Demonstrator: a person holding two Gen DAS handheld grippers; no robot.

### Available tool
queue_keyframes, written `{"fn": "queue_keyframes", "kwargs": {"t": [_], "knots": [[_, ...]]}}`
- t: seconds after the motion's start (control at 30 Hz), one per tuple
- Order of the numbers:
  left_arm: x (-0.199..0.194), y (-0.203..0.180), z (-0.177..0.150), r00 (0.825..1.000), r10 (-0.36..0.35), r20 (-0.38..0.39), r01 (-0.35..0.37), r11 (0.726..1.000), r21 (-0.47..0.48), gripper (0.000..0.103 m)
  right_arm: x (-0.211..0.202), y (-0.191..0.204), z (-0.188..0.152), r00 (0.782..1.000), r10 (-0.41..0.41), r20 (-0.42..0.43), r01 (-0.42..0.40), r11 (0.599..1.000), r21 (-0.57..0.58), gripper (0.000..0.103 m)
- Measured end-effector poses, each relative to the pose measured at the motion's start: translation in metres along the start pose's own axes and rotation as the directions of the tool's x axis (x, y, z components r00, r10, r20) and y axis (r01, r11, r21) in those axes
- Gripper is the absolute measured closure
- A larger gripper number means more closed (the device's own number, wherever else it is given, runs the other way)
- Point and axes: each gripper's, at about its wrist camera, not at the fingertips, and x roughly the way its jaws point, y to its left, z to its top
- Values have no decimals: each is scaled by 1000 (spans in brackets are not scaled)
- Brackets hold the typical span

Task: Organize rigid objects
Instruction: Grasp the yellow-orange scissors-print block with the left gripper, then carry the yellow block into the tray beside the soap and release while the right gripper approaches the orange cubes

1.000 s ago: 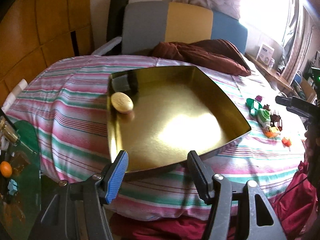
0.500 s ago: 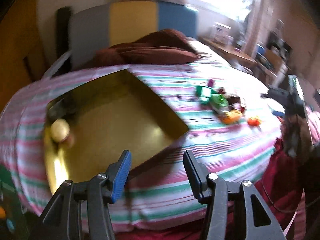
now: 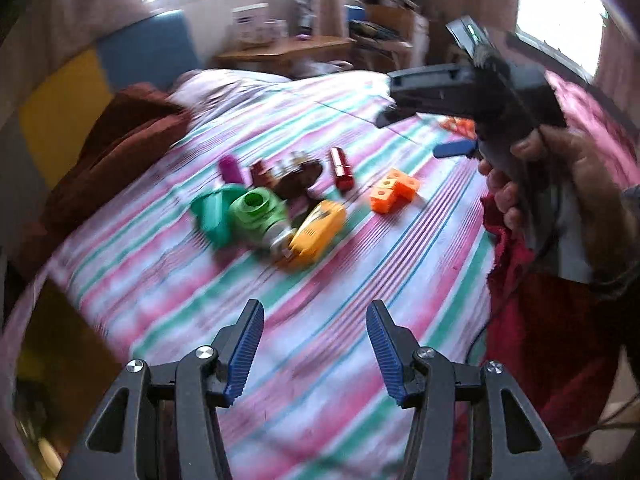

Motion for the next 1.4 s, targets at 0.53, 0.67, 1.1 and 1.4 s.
{"fn": "queue_keyframes", "kwargs": {"t": [0.53,0.67,1.1,1.4], "knots": [[100,-14,64,991,-58,-123,84,972,219,49,9,-4,-1,998,37,-59,-35,999,27,13],[121,-16,64,988,-38,-153,73,971,228,52,10,-5,0,997,42,-71,-40,999,31,13],[73,-21,12,994,-66,-89,68,998,17,77,40,10,-8,981,-50,-187,37,997,-75,13],[42,-14,-46,995,-49,-90,33,985,-172,77,53,25,-20,967,-124,-222,78,976,-206,6]]}}
